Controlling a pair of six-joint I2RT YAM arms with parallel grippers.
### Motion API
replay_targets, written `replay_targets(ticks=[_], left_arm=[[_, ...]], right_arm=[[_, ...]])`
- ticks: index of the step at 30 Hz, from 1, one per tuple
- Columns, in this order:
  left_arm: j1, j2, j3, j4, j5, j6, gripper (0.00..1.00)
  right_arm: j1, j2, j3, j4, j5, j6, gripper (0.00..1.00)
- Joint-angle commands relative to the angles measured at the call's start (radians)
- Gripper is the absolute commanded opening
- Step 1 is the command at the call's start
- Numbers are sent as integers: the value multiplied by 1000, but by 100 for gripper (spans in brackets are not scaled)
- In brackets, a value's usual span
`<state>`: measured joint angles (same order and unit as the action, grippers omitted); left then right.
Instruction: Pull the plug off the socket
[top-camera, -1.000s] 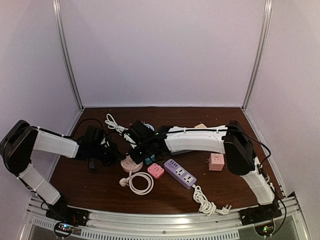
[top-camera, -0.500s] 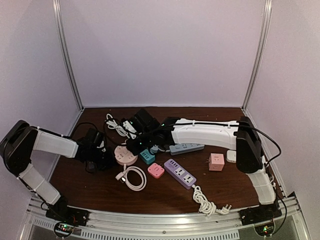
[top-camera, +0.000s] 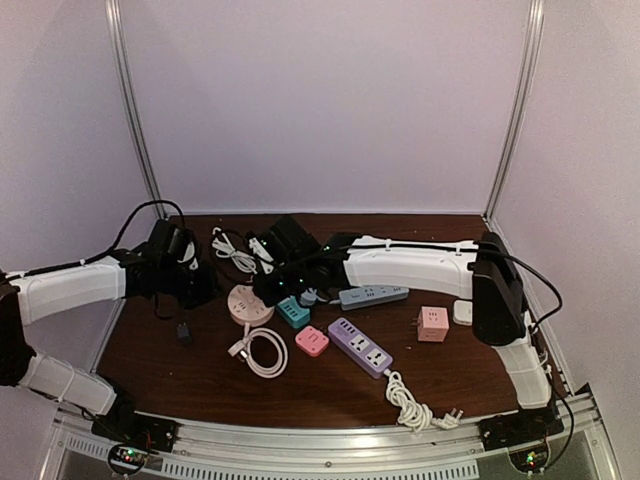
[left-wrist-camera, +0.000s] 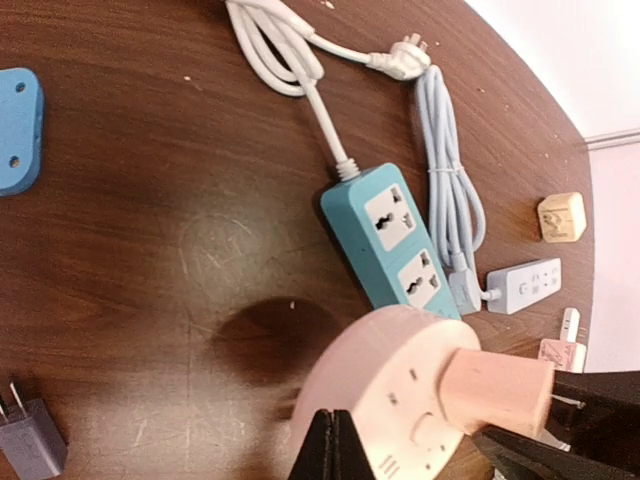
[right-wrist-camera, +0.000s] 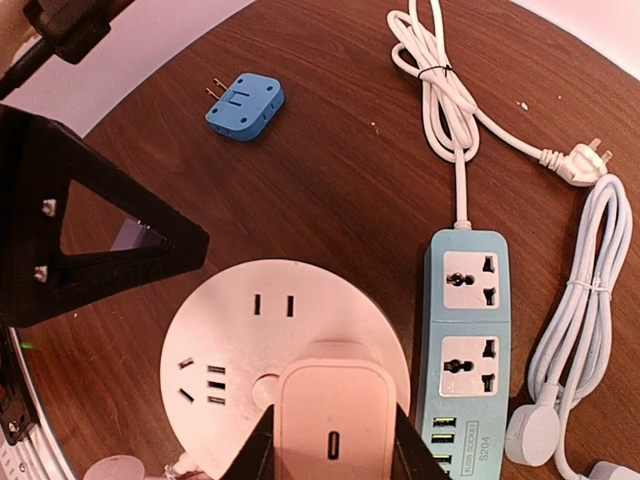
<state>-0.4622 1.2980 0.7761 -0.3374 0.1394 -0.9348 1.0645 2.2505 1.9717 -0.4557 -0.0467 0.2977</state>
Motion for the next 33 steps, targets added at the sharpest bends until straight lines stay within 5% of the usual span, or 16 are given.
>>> replay_targets(ticks=[1, 19, 33], left_arm=[[0, 14, -19, 99, 129, 36, 0], [-1, 242, -185, 496, 408, -50, 0], [0, 352, -157, 188, 268, 2, 0]], right_arm=[[-8, 32, 39, 64, -19, 45, 14], [-8, 99, 53, 108, -18, 98, 11], [5, 74, 47, 120, -40, 65, 10]])
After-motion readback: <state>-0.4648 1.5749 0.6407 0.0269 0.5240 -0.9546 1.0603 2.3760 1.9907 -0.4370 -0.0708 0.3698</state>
